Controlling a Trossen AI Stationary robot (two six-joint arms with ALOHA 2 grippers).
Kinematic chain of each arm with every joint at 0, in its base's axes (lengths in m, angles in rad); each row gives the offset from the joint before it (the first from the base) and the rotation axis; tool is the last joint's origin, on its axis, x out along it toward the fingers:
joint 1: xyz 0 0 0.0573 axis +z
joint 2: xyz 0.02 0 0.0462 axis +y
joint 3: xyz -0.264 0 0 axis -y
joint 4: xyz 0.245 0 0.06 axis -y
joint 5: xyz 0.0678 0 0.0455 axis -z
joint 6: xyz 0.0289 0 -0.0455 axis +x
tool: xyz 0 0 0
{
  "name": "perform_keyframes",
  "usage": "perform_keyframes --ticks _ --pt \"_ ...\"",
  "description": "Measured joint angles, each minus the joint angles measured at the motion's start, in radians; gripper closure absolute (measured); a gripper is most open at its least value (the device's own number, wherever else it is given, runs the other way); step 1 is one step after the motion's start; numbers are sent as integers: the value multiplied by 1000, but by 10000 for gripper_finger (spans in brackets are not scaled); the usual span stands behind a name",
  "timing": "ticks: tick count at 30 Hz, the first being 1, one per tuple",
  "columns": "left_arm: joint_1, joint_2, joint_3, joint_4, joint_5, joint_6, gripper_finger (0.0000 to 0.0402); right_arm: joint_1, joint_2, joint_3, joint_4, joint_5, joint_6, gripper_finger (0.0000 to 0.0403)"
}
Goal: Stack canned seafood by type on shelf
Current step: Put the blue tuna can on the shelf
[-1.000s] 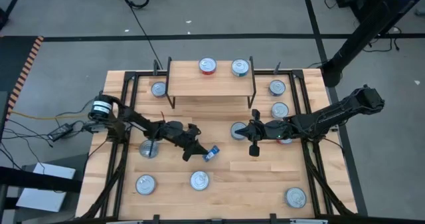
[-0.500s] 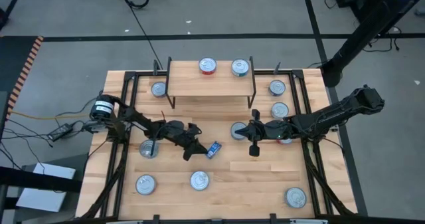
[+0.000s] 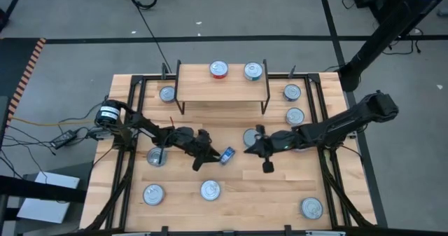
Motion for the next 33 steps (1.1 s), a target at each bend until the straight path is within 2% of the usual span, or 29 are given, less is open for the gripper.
perform_keyframes --ticks 6,10,15,18,20,25,28,33 --pt "-21 0 0 -12 -44 71 223 0 179 112 -52 -20 -76 398" --pt "-46 0 0 -10 -92 180 218 1 287 214 -145 -26 -108 398" --pt "-87 -1 0 -10 -261 329 217 1 402 346 -275 -11 -113 398" --pt "-115 -1 1 -11 -378 376 217 1 461 400 -292 34 -110 398" --pt "-133 -2 1 -27 -420 382 217 1 492 428 -289 81 -108 398" --pt "-169 -2 1 -50 -536 428 217 -4 546 464 -259 200 -73 398" --pt "-178 -2 1 -48 -596 431 217 -10 544 466 -242 209 -55 398" --pt "-179 -3 1 -47 -599 423 217 -3 488 467 -255 194 -61 398"
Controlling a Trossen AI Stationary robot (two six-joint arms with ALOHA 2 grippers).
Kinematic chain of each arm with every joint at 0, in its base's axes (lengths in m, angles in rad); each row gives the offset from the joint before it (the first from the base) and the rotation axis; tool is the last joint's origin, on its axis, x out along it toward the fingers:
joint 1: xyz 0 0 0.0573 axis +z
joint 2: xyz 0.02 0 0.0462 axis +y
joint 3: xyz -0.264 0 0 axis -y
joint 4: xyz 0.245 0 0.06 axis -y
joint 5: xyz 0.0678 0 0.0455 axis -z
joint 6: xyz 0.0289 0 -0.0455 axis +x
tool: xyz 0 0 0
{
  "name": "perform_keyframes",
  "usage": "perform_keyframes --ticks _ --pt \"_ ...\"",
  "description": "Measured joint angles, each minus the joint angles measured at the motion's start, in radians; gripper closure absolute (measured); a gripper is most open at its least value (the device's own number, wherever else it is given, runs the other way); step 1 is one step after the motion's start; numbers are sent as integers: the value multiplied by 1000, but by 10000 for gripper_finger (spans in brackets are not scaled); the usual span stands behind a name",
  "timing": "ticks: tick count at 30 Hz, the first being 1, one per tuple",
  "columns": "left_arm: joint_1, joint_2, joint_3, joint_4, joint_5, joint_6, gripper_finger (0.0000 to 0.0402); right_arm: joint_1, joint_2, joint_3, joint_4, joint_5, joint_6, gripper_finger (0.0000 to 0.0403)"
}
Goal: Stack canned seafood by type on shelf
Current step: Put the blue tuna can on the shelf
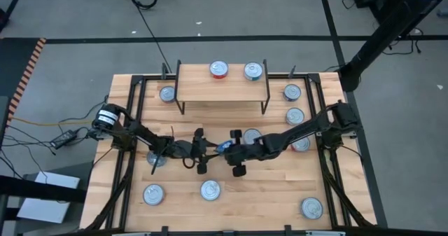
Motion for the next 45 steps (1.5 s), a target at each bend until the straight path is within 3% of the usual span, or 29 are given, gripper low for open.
perform_keyframes --ticks 8,18,29,36,45 --pt "0 0 0 1 0 -62 217 8 -89 2 -128 -19 64 388" --pt "1 0 1 12 -2 -130 200 6 -36 1 -127 -148 80 391" --pt "1 0 3 21 -10 -102 123 -20 69 0 65 -9 81 390" --pt "3 0 3 -49 -71 -97 119 -12 54 0 105 -9 79 390" --pt "7 1 3 -59 -55 -53 120 25 -27 0 38 12 75 384"
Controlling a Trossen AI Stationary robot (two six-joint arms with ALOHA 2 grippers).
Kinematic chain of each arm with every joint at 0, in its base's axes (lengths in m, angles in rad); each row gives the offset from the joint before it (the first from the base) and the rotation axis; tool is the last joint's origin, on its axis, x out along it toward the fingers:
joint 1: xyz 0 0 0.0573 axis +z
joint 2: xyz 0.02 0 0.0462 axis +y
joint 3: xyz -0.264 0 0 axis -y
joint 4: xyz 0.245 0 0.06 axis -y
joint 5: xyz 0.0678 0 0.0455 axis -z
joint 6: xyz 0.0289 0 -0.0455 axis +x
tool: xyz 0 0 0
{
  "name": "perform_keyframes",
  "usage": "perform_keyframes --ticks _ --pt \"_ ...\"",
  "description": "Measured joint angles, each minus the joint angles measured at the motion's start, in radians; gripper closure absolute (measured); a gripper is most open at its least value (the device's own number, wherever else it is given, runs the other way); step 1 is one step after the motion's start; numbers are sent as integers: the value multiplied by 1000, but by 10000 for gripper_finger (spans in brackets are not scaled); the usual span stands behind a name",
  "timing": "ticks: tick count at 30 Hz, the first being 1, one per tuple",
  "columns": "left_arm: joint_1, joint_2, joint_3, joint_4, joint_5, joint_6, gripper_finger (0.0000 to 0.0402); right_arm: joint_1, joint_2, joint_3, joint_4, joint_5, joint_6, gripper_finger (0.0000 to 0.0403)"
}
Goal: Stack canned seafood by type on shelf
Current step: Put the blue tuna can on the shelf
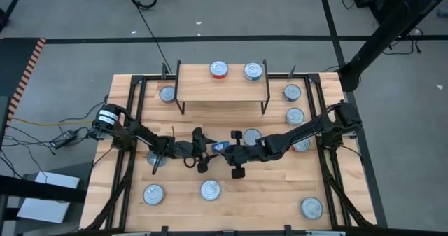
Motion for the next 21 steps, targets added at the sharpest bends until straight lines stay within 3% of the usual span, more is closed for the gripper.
perform_keyframes --ticks 6,14,21 --pt "0 0 0 -6 17 11 156 5 -26 0 -46 34 11 384" --pt "-12 -21 0 -35 61 84 256 2 -25 0 -44 35 -16 384" --pt "-32 -174 -1 -214 6 129 261 -22 -25 0 -11 88 -26 392"
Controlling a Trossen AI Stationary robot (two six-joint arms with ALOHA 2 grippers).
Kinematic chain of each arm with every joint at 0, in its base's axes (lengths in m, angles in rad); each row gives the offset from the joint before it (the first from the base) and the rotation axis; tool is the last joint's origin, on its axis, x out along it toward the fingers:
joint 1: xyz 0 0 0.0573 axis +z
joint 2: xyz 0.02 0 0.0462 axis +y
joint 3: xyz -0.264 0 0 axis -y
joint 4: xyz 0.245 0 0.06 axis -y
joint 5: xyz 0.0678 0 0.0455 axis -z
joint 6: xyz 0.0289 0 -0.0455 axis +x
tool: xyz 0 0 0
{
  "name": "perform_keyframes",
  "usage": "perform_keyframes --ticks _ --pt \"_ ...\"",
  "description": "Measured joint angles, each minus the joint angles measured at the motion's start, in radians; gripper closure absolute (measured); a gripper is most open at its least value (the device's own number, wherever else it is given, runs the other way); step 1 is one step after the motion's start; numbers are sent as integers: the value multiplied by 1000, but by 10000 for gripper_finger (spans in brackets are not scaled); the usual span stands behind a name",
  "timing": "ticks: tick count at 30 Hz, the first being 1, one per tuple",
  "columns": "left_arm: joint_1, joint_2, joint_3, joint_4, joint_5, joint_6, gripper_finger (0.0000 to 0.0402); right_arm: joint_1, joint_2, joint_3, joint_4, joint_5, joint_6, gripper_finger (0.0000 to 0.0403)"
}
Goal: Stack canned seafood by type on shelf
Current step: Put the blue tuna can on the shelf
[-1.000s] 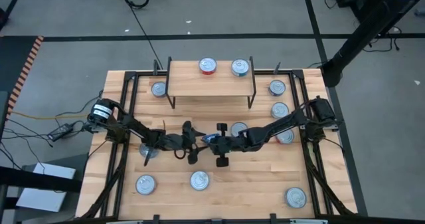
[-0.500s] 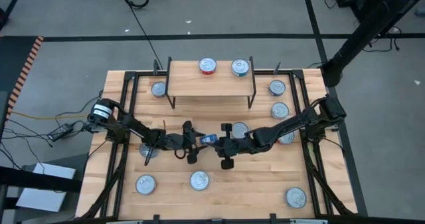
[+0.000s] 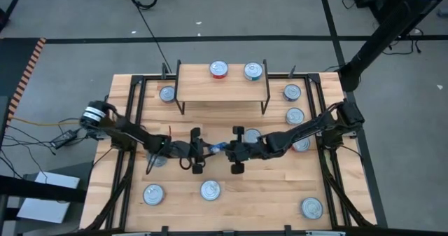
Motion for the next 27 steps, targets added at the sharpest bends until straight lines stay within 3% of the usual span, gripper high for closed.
perform_keyframes --ticks 8,13,20,27 --pt "-28 -221 8 -295 -197 56 261 -50 1 0 71 128 103 386" --pt "-28 -315 81 -529 -299 89 261 -92 1 0 84 179 87 393" --pt "-27 -339 235 -895 -441 105 261 -129 1 0 84 179 74 376" --pt "28 -339 398 -1132 -568 161 261 -131 1 0 83 178 72 374"
